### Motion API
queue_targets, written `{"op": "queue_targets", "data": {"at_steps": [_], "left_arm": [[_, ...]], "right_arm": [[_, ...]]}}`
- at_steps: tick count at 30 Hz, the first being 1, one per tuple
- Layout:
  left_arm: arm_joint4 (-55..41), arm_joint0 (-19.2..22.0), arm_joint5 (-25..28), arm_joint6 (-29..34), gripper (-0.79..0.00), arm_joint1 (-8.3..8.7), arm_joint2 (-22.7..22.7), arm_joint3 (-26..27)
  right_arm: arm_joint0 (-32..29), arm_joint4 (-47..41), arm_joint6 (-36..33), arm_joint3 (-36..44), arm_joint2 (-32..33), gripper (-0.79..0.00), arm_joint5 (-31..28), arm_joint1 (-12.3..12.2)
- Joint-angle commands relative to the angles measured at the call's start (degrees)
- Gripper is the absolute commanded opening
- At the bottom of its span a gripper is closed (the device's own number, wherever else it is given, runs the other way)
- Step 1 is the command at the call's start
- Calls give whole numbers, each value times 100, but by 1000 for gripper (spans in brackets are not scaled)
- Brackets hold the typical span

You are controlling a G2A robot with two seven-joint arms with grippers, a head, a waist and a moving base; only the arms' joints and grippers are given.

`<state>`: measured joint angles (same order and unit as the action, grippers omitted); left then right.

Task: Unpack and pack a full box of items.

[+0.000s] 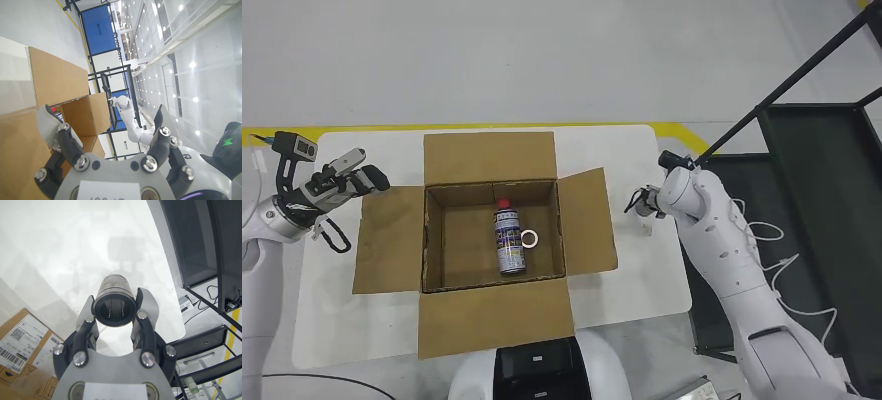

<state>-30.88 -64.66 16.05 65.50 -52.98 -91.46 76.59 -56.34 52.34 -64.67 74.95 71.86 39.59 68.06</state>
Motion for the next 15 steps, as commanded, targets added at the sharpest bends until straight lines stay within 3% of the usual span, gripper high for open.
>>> {"op": "queue_targets", "data": {"at_steps": [1,15], "left_arm": [[0,0,0,0,0,0,0,0],[0,0,0,0,0,0,0,0]], "right_arm": [[91,-31,50,-124,-75,-785,52,29],[422,-464,514,-651,-253,-785,93,173]]}}
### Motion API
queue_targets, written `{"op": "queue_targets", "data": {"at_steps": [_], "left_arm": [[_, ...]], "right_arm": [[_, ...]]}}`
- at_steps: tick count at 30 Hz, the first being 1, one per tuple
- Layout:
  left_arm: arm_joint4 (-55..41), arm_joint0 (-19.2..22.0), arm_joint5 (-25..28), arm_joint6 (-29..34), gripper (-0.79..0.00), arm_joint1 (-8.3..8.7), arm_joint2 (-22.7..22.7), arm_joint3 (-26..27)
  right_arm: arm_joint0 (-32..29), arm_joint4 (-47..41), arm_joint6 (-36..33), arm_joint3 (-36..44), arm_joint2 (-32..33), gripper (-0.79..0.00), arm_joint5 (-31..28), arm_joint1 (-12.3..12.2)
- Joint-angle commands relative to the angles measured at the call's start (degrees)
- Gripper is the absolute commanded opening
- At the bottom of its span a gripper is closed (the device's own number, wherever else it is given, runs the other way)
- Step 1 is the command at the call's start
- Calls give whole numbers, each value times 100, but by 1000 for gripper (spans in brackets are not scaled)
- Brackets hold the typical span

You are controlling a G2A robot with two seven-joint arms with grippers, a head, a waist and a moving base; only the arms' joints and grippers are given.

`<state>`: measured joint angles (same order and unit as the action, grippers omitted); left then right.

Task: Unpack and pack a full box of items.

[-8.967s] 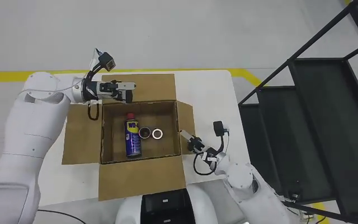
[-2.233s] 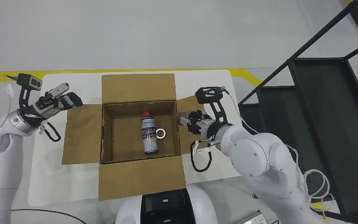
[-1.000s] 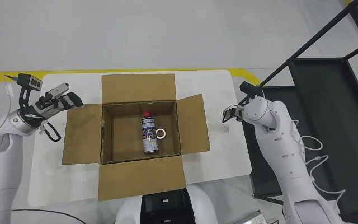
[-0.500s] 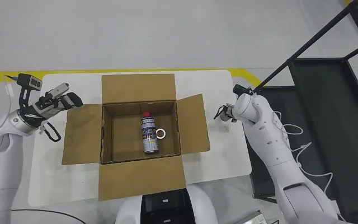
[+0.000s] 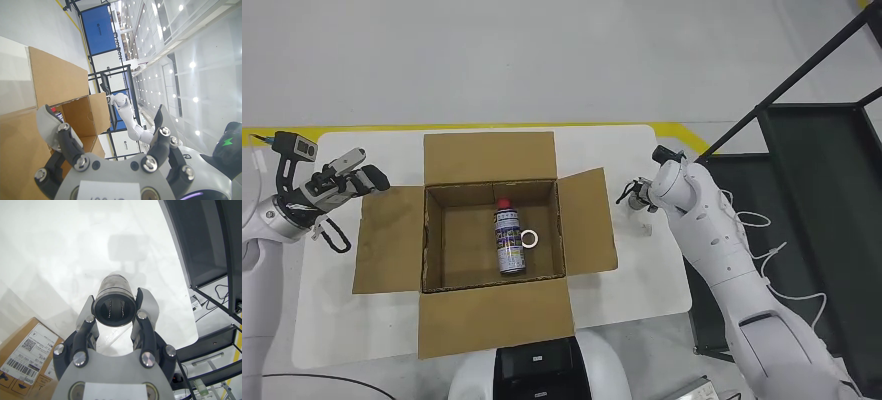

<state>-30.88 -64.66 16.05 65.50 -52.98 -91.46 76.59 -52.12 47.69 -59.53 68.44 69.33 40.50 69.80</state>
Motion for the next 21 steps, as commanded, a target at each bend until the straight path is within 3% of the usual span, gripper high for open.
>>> {"op": "queue_targets", "data": {"at_steps": [1,10,21], "left_arm": [[0,0,0,0,0,0,0,0],[0,0,0,0,0,0,0,0],[0,0,0,0,0,0,0,0]], "right_arm": [[0,1,0,0,0,-785,1,0],[-78,-68,274,-45,59,-785,-98,3],[395,-401,633,-1038,-143,-785,-185,153]]}}
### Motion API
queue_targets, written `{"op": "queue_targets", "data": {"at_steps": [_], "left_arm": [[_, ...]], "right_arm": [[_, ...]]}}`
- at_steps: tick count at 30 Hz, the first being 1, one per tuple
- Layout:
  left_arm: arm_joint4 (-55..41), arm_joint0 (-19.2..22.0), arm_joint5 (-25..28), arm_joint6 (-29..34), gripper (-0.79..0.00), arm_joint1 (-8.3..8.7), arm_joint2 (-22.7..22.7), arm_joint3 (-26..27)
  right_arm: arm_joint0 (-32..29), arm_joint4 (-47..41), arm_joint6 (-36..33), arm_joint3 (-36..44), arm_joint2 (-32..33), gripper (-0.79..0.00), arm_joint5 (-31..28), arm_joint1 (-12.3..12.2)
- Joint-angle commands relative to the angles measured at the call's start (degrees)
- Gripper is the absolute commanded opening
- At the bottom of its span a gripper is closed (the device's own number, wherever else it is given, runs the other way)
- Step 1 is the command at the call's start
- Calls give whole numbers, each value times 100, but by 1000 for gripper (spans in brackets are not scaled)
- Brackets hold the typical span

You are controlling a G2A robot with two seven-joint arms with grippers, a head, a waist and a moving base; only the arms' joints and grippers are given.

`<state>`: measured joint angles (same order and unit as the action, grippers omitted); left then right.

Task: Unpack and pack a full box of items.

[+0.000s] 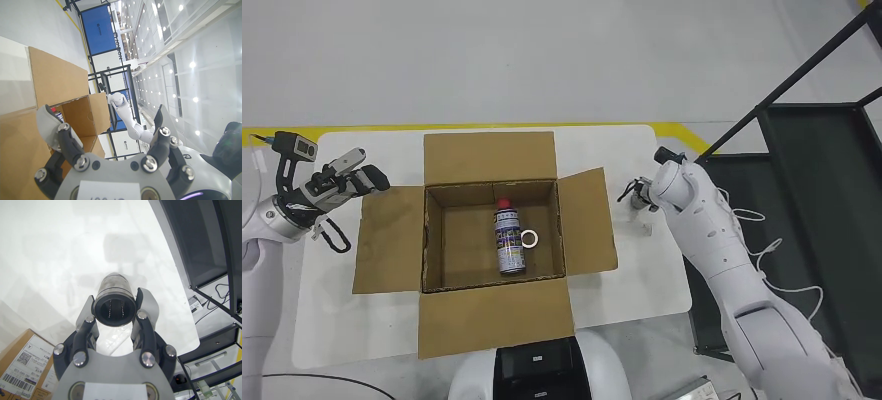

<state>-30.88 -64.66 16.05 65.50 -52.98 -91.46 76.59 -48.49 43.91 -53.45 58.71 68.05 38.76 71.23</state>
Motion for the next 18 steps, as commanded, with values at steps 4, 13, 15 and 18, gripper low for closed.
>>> {"op": "queue_targets", "data": {"at_steps": [4,13,15,18], "left_arm": [[0,0,0,0,0,0,0,0],[0,0,0,0,0,0,0,0],[0,0,0,0,0,0,0,0],[0,0,0,0,0,0,0,0]], "right_arm": [[174,-135,142,-328,-75,-785,-60,61],[407,-305,245,-722,-148,0,-95,138],[405,-336,253,-699,-115,0,-103,134],[324,-361,265,-494,6,0,-105,98]]}}
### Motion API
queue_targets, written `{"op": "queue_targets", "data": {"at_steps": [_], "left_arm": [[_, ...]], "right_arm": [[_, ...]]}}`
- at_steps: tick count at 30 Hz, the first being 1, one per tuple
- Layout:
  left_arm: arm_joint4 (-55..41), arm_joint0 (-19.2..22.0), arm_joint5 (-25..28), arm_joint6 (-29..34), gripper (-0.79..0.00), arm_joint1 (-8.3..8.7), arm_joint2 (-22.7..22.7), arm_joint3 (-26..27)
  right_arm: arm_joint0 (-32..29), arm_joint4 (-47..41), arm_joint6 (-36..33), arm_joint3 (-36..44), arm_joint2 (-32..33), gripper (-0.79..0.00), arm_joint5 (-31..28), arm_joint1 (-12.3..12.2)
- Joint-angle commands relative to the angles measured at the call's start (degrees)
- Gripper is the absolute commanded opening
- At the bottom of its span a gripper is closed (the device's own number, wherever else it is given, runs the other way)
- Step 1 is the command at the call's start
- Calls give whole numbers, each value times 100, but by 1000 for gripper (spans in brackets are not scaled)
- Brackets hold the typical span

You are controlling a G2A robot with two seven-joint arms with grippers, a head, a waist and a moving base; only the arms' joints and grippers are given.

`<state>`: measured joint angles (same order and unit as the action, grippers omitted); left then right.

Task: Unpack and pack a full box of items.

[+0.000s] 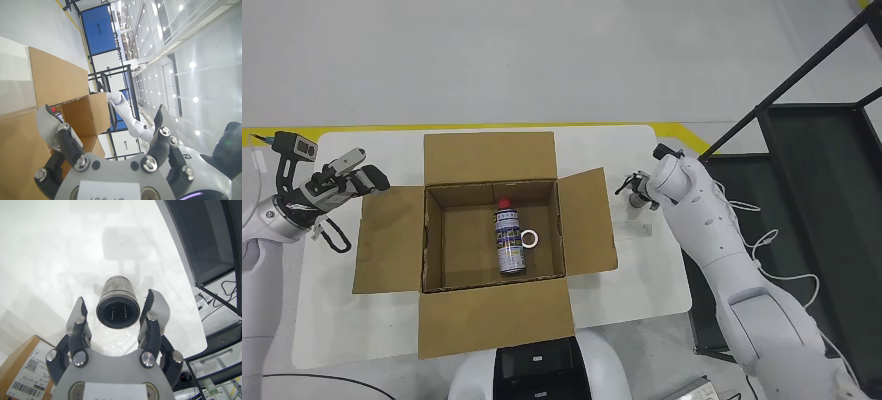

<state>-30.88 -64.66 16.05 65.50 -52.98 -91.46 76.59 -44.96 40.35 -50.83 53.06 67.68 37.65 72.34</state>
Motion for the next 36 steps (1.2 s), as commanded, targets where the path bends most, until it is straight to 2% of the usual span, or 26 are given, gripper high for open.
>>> {"op": "queue_targets", "data": {"at_steps": [1,5,9,14,20,26,29,32,36], "left_arm": [[0,0,0,0,0,0,0,0],[0,0,0,0,0,0,0,0],[0,0,0,0,0,0,0,0],[0,0,0,0,0,0,0,0],[0,0,0,0,0,0,0,0],[0,0,0,0,0,0,0,0],[0,0,0,0,0,0,0,0],[0,0,0,0,0,0,0,0],[0,0,0,0,0,0,0,0]], "right_arm": [[-82,15,20,201,105,0,29,-36],[-514,97,0,1182,508,0,132,-174],[-1244,263,-46,2748,1076,0,259,-337],[-2211,150,-205,4707,1642,0,-141,-459],[-2689,807,-428,6261,1390,0,-241,-515],[-2529,1250,-941,7011,625,0,-254,-494],[-2227,1202,-1215,6972,179,0,-347,-449],[-1961,1250,-1325,6752,-93,0,-200,-403],[-1961,1250,-1325,6752,-93,0,-200,-403]]}}
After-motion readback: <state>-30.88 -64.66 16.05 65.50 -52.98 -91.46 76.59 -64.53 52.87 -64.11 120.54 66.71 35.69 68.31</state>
